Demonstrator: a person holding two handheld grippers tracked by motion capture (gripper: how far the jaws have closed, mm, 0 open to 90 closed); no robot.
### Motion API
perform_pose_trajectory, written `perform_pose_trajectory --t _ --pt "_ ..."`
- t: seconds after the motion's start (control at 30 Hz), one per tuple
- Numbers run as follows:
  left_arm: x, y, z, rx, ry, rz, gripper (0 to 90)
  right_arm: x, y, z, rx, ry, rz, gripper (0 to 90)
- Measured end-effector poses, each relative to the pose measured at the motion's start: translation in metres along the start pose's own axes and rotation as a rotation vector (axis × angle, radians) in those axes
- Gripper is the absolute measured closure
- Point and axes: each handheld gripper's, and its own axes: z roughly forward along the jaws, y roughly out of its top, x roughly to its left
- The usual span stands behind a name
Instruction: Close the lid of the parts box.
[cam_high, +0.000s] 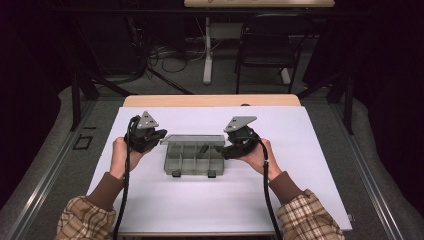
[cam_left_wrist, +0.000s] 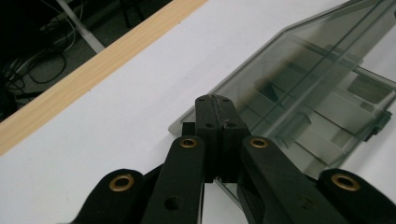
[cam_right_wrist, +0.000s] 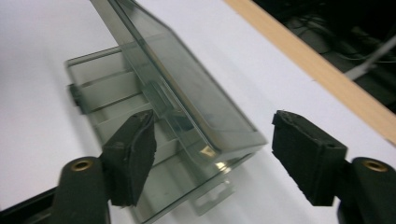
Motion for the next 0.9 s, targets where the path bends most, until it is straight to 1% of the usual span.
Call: perform_pose_trajectory --t 0.07,0.1,0.13,0.2,0.33,0.4,0.47,0.53,0.6,0.67,0.83,0.87,0.9 --pt "-0.002 -0.005 0.0 -0.005 -0.011 -0.008 89.6 0.003 -0.001 -0.002 -0.005 0.022 -0.007 28.6" --pt "-0.003 -0.008 0.0 -0.013 -0.017 -0.016 89.7 0.005 -0.002 -0.003 -0.006 0.038 -0.006 29.5" --pt "-0.004 -0.01 0.0 -0.014 -0.022 -0.019 89.6 0.006 -0.003 -0.004 -0.01 0.045 -0.006 32.5" --pt "-0.006 -0.015 0.0 -0.025 -0.034 -0.02 89.6 0.009 -0.005 -0.006 -0.015 0.057 -0.011 46.4" --pt "-0.014 -0.023 0.0 -0.036 -0.047 -0.019 89.7 0.014 -0.01 -0.005 -0.018 0.063 -0.017 73.7" --pt "-0.018 -0.027 0.0 -0.041 -0.051 -0.019 89.7 0.015 -0.014 -0.003 -0.02 0.069 -0.004 83.9" --pt "-0.021 -0.032 0.001 -0.047 -0.057 -0.015 89.7 0.017 -0.017 -0.001 -0.014 0.058 -0.006 89.8" --pt "-0.022 -0.036 0.003 -0.046 -0.061 -0.014 89.7 0.019 -0.02 0.002 -0.007 0.055 -0.002 90.0" --pt "-0.023 -0.041 0.005 -0.031 -0.063 -0.007 89.7 0.021 -0.023 0.005 0.003 0.047 -0.01 90.0" --pt "-0.023 -0.045 0.007 -0.026 -0.068 -0.001 89.7 0.022 -0.025 0.007 0.007 0.044 -0.005 90.0" --pt "-0.021 -0.053 0.008 -0.027 -0.08 -0.029 89.6 0.025 -0.029 0.012 0.02 0.04 -0.011 90.0" --pt "-0.021 -0.055 0.009 -0.023 -0.082 -0.026 89.7 0.026 -0.029 0.012 0.021 0.041 -0.005 90.0" --pt "-0.021 -0.056 0.01 -0.021 -0.084 -0.028 89.6 0.026 -0.029 0.013 0.027 0.036 -0.014 90.0"
